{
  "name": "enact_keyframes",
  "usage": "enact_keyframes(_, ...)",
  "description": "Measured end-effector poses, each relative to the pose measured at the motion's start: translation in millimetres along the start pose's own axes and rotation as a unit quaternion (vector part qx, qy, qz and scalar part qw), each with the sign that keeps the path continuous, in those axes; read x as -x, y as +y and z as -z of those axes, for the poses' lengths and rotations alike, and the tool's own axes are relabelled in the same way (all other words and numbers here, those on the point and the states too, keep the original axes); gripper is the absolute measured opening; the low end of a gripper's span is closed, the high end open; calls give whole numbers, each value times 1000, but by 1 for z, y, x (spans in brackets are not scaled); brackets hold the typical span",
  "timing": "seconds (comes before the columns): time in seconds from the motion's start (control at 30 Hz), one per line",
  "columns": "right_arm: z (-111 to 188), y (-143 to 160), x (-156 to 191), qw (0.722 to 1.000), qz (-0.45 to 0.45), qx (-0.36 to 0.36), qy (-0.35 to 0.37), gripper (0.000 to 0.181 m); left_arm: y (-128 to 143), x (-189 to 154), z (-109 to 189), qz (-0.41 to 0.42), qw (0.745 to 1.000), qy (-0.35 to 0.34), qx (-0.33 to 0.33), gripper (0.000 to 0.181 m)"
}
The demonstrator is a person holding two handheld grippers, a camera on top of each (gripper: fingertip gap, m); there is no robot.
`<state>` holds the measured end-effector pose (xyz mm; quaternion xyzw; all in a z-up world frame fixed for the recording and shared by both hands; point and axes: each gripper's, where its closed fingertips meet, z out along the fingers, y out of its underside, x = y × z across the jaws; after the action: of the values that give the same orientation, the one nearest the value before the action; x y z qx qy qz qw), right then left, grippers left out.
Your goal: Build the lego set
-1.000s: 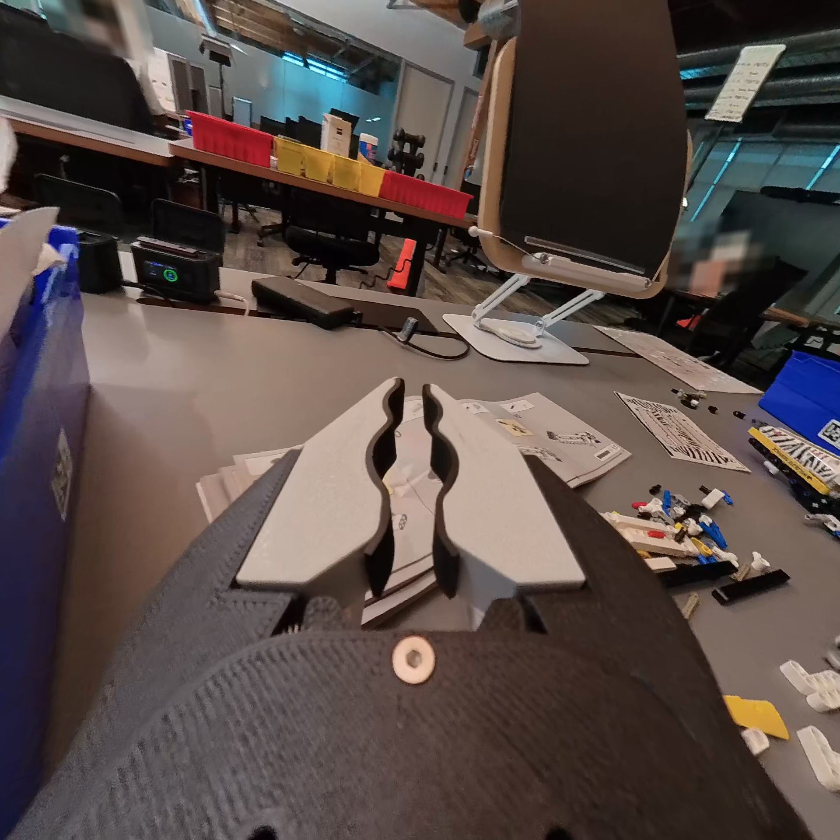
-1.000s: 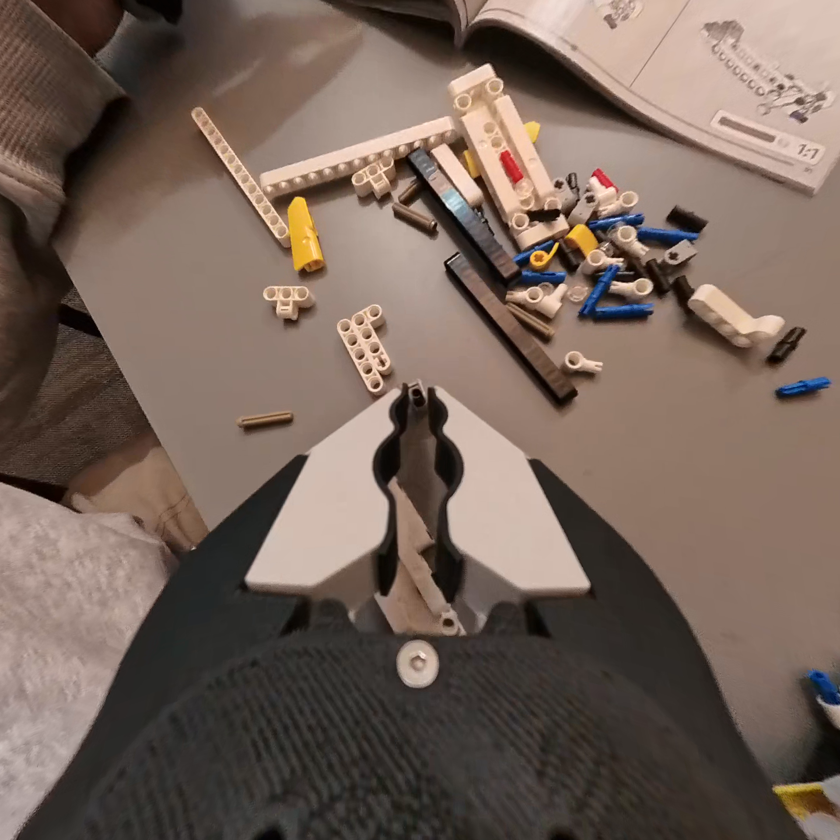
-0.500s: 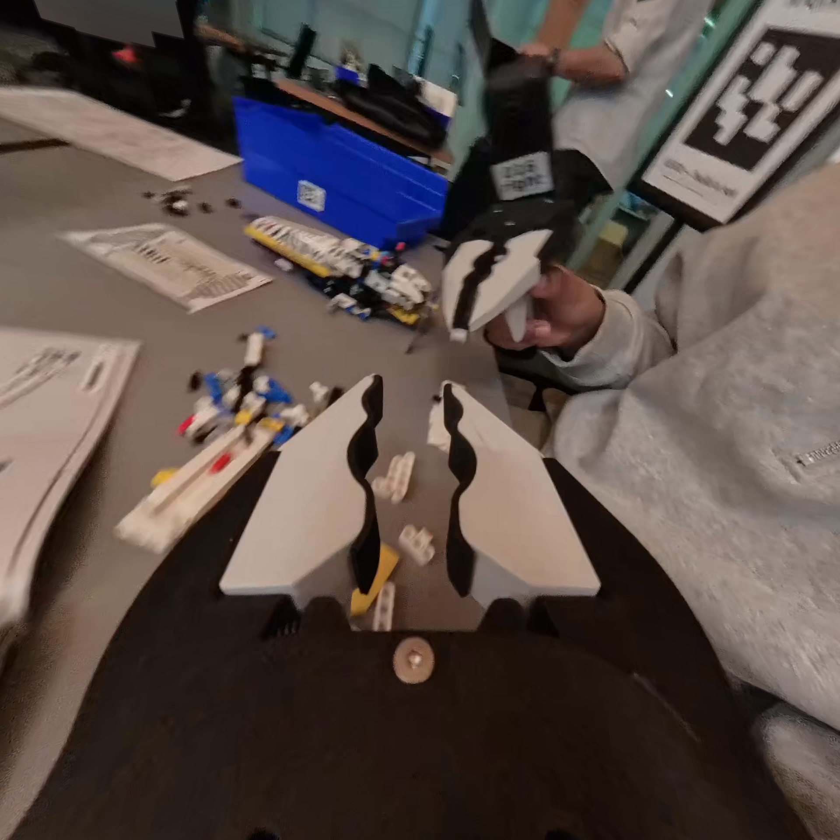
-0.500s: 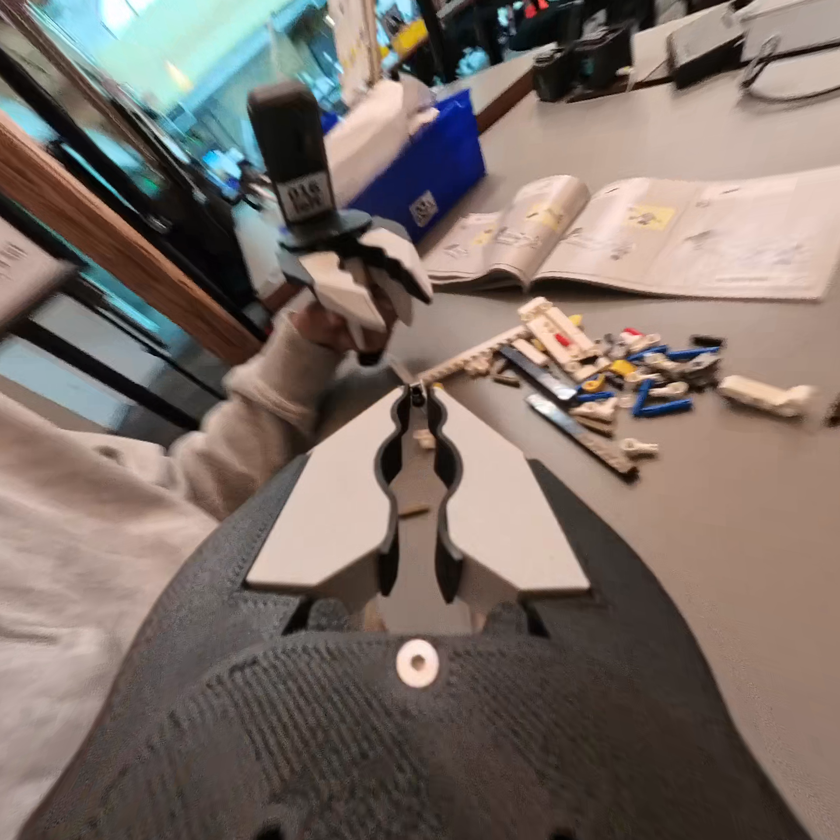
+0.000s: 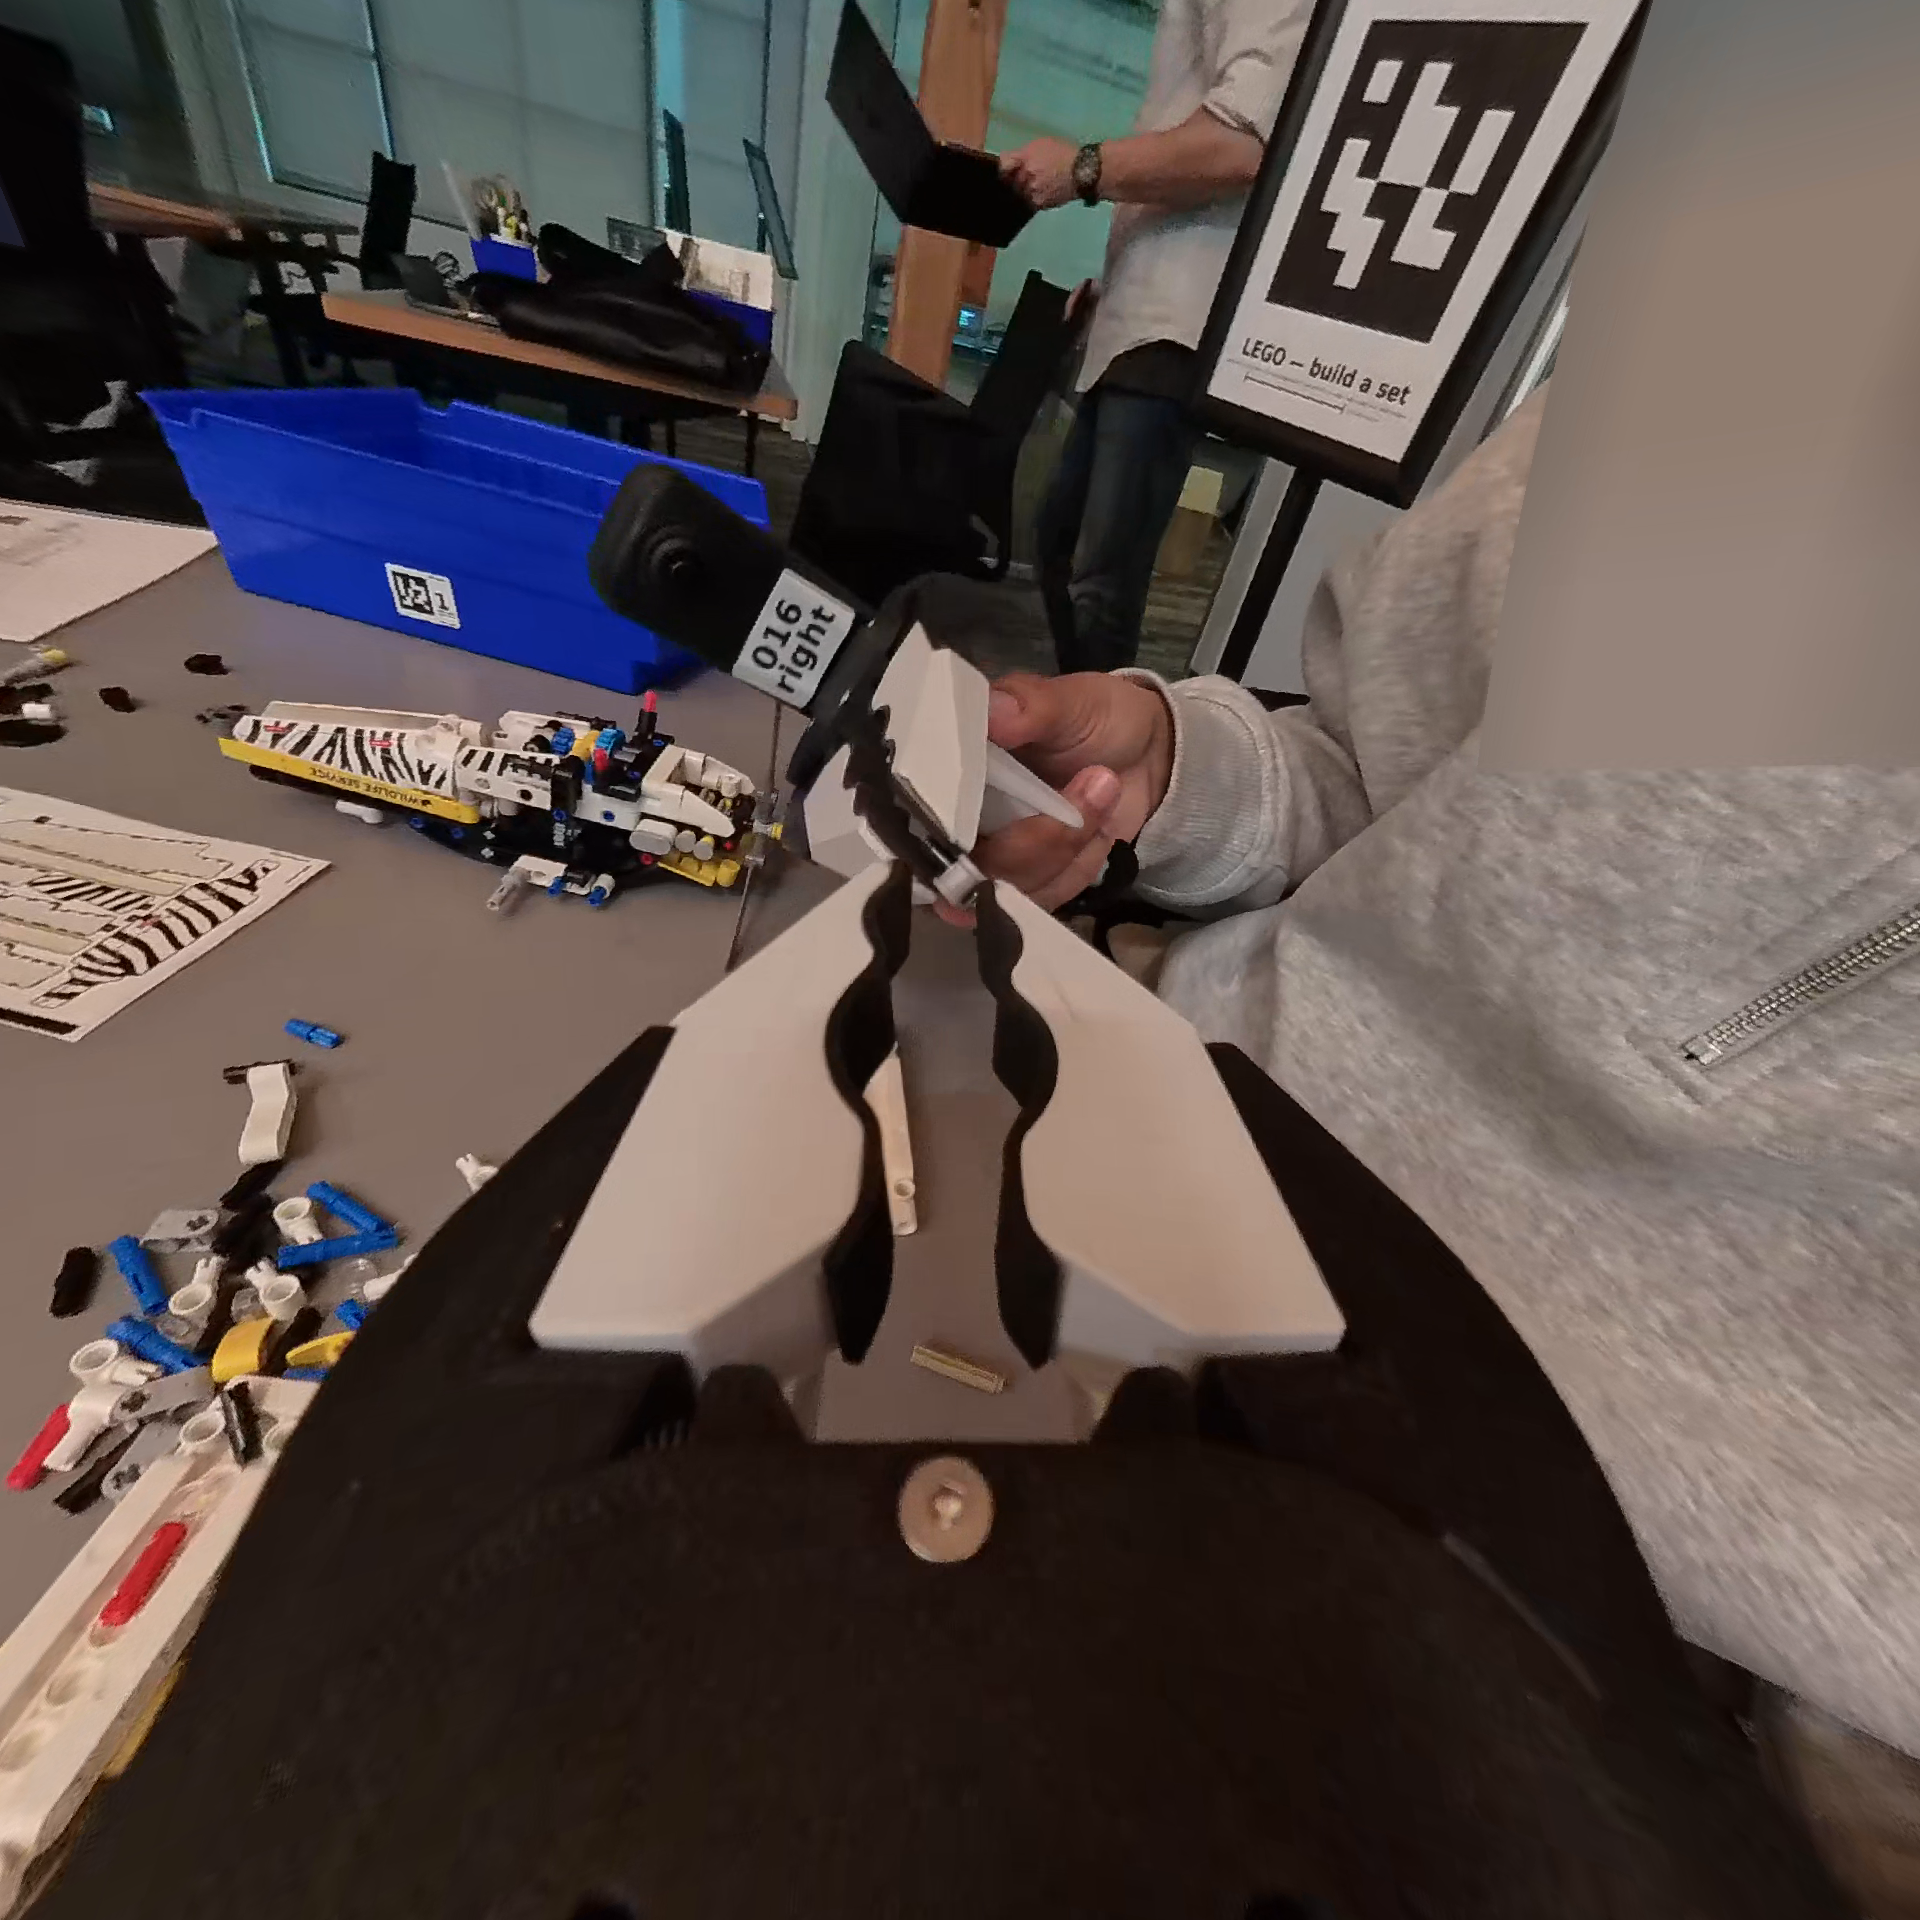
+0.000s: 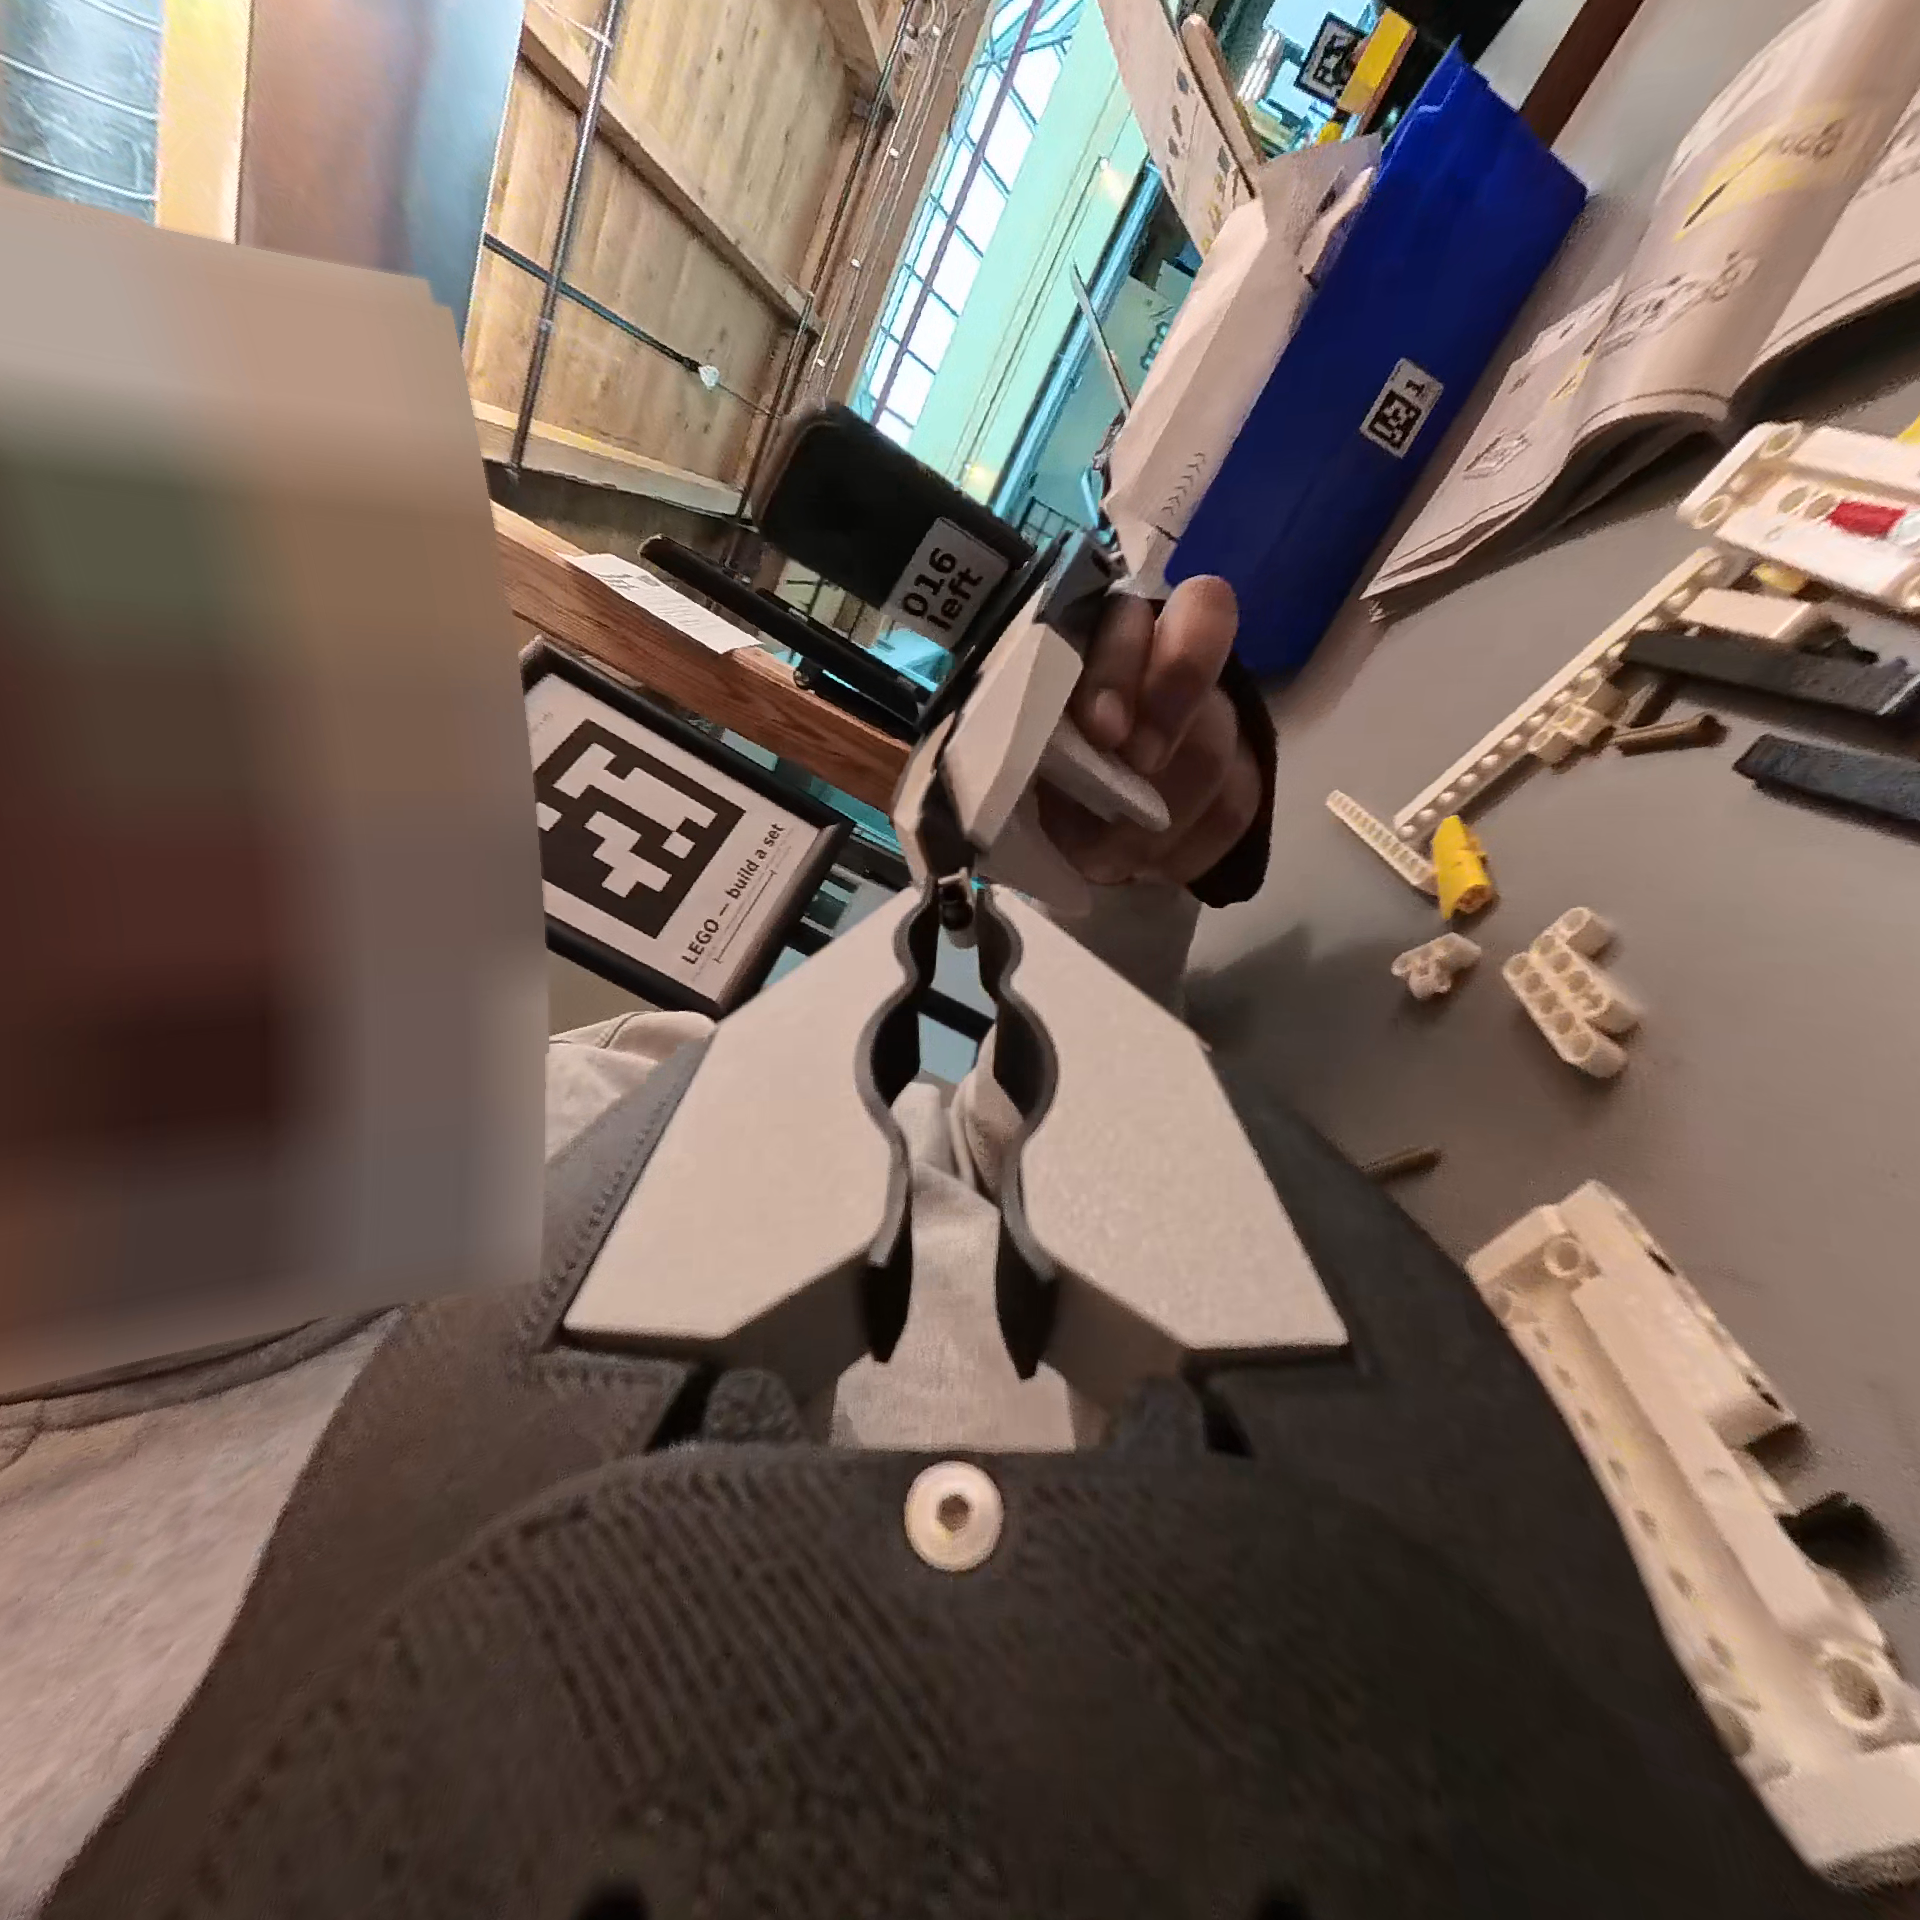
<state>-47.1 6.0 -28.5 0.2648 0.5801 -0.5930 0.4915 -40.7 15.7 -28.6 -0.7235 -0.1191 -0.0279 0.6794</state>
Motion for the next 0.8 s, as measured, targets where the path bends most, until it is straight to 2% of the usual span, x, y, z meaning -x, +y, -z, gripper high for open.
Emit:
enact_keyframes(0.3,-1,-7,-2,999,-40,-30,-19,5,0,4,-1,10,1000,2,-12,4)
enact_keyframes(0.4,0,-9,-1,998,-42,-41,-25,15,-2,10,1,29,999,-2,-30,4)
enact_keyframes(0.5,4,-13,-7,999,-13,-52,4,26,-3,17,4,50,998,-8,-43,4)
enact_keyframes(0.57,8,-17,-14,995,51,-57,62,27,-3,21,5,61,997,-12,-46,4)
enact_keyframes(0.67,16,-24,-20,962,203,-43,177,30,1,28,6,76,996,-22,-42,4)
enact_keyframes(0.73,20,-29,-18,917,313,-26,248,28,3,32,7,86,995,-27,-43,4)
enact_keyframes(0.8,19,-29,-14,859,415,2,300,25,3,34,7,98,994,-27,-48,4)
